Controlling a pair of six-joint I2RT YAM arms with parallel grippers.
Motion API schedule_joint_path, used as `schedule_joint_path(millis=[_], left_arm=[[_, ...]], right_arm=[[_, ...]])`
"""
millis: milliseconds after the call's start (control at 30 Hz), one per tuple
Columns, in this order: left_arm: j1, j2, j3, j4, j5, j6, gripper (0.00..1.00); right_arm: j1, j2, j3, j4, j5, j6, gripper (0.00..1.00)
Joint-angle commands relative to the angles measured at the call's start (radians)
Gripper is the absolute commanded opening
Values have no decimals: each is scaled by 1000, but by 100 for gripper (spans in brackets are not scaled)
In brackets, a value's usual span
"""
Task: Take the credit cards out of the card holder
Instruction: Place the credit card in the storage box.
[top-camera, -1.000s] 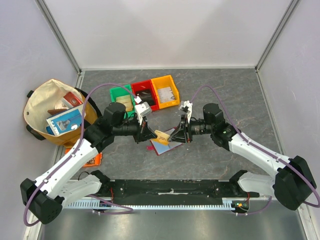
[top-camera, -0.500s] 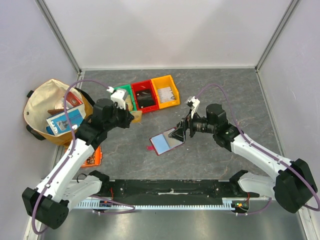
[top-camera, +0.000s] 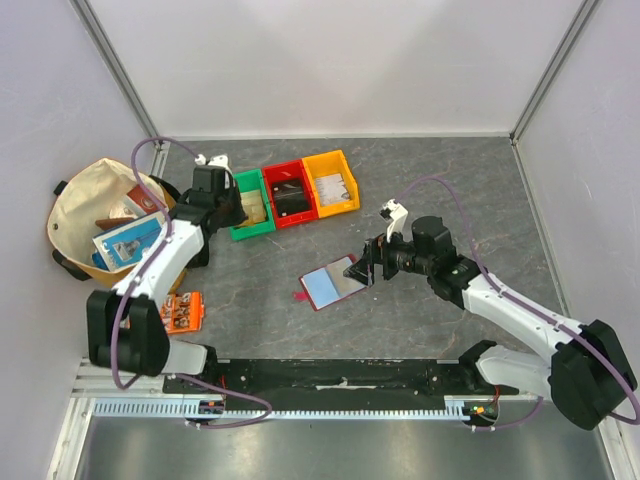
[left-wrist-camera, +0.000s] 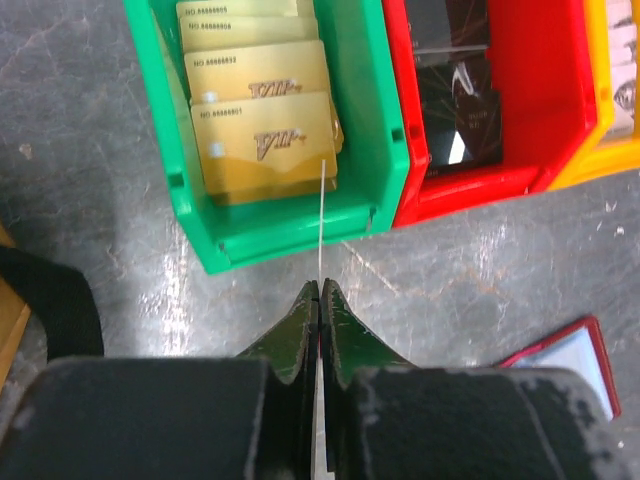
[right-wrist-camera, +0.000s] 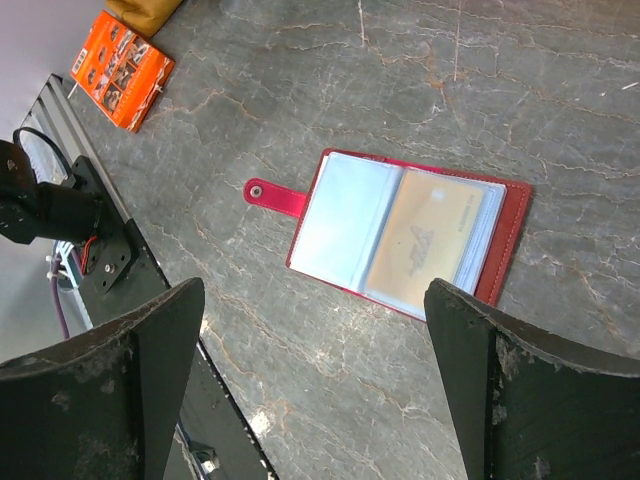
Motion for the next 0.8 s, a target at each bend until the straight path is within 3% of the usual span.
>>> schedule_joint_path(millis=[0,233,467,667,767], left_arm=[[8,109,118,83,-9,-67,4],[17,292,216,88,6,-120,5],[51,373,243,132,90,-158,10],[59,387,272,79,69,-123,39],[63,346,273,37,-7,-74,45]], right_arm=[[-2,-34,-7,-4,28,1,98],[6,-60,-1,-21,83,-20,98],[6,-63,-1,-29,99,-36,98],[4,-23,2,-38,126,-43,98],[4,-2,5,-46,137,-45,98]])
